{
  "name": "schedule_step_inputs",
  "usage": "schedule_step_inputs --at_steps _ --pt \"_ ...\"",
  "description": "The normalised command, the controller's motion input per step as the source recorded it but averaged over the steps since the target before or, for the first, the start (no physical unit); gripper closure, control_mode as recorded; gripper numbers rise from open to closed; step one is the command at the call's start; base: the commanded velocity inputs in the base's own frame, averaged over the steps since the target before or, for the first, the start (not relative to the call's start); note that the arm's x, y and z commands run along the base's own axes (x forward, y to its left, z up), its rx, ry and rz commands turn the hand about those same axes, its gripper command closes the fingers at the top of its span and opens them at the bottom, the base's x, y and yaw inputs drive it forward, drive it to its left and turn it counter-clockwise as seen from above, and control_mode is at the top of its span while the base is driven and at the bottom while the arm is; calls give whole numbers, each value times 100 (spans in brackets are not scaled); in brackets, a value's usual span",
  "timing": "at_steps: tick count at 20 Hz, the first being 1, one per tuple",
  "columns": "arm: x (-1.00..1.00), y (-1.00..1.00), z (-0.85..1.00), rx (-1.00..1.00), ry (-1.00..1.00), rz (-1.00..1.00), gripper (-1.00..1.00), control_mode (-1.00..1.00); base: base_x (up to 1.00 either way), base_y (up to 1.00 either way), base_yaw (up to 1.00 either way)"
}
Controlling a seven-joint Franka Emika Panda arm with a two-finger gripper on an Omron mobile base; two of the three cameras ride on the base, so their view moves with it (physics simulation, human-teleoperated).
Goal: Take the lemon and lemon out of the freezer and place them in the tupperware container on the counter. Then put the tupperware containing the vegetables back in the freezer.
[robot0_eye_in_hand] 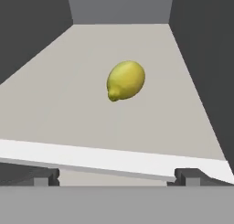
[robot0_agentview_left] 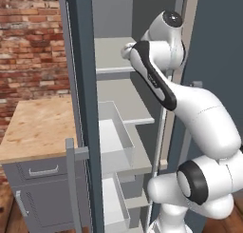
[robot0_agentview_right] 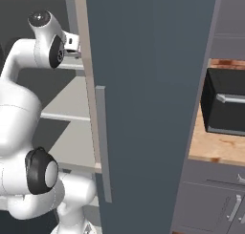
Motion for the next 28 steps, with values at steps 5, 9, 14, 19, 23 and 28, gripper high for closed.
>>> schedule_step_inputs --at_steps 5,9,14,19,23,28 --pt "46 2 -1 0 2 0 -100 -100 0 0 0" --pt "40 2 -7 0 5 0 -100 -100 0 0 0" --pt "41 2 -12 0 6 0 -100 -100 0 0 0" --pt "42 4 -1 0 6 0 -100 -100 0 0 0" --pt "37 7 -6 0 3 0 -100 -100 0 0 0" --pt "25 10 -13 0 3 0 -100 -100 0 0 0"
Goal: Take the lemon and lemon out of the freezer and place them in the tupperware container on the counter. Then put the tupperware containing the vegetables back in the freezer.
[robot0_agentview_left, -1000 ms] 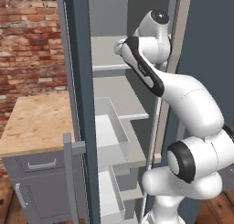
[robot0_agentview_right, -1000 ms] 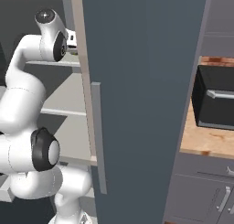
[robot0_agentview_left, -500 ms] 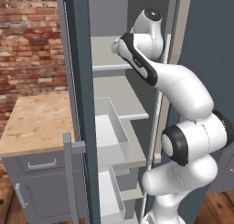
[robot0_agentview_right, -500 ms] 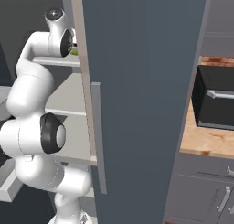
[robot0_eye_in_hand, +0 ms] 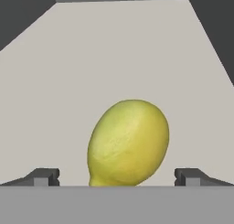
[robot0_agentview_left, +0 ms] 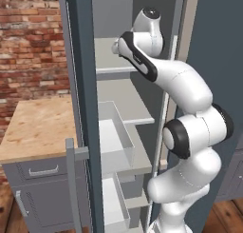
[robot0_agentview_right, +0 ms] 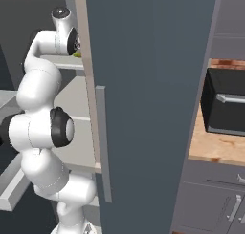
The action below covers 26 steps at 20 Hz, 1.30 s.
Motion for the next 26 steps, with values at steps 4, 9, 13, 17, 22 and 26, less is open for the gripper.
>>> schedule_step_inputs --at_steps 4,9,13,17,22,26 --pt "23 1 -6 0 1 0 -100 -100 0 0 0" --pt "27 0 -7 0 1 0 -100 -100 0 0 0" --pt "16 4 -19 0 1 0 -100 -100 0 0 0" --pt "11 11 -29 0 3 0 100 -100 0 0 0" --pt "18 6 -25 0 2 0 100 -100 0 0 0" --pt "0 0 -14 0 -1 0 100 -100 0 0 0"
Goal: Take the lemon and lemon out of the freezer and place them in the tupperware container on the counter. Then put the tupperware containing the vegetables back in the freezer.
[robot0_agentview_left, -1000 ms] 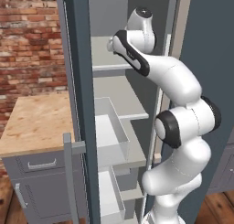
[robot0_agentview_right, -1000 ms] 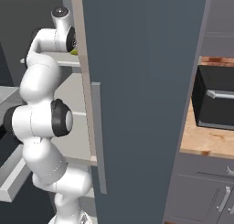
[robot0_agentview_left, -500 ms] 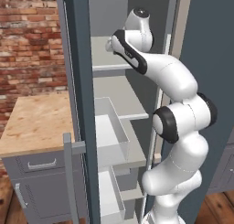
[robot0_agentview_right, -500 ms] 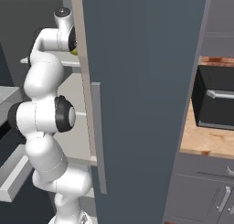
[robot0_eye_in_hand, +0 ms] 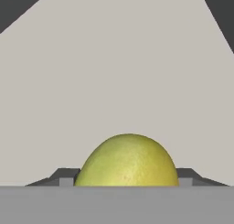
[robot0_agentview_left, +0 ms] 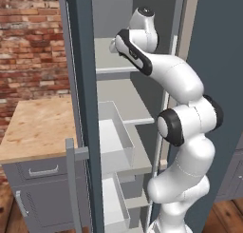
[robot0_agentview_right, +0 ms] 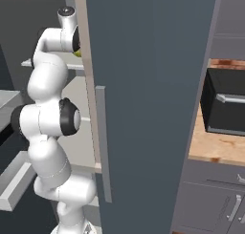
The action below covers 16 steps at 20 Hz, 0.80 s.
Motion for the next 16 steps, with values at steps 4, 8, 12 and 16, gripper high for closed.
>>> schedule_step_inputs --at_steps 4,8,12,16 --pt "-40 0 -14 0 -16 0 100 -100 0 0 0" --pt "-97 0 1 0 -11 1 100 -100 0 0 0" --pt "-100 -13 21 0 -12 3 100 -100 0 0 0" --pt "-100 -39 29 0 -9 6 100 -100 0 0 0"
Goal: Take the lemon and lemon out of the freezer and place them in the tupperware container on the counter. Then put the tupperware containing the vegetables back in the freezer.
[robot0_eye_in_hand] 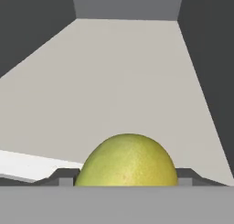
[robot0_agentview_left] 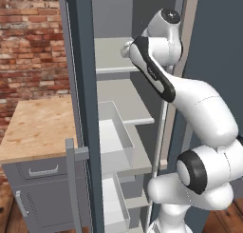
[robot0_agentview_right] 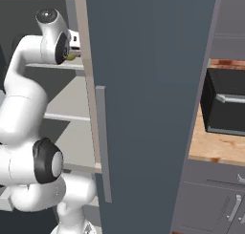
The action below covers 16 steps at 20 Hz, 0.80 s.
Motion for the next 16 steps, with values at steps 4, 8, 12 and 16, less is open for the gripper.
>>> schedule_step_inputs --at_steps 4,8,12,16 --pt "-100 -20 25 0 -4 11 100 -100 0 0 0" --pt "-100 -4 16 -5 0 16 100 -100 0 0 0" --pt "-100 -3 11 -9 0 12 100 -100 0 0 0" --pt "-100 0 8 -10 0 2 100 -100 0 0 0"
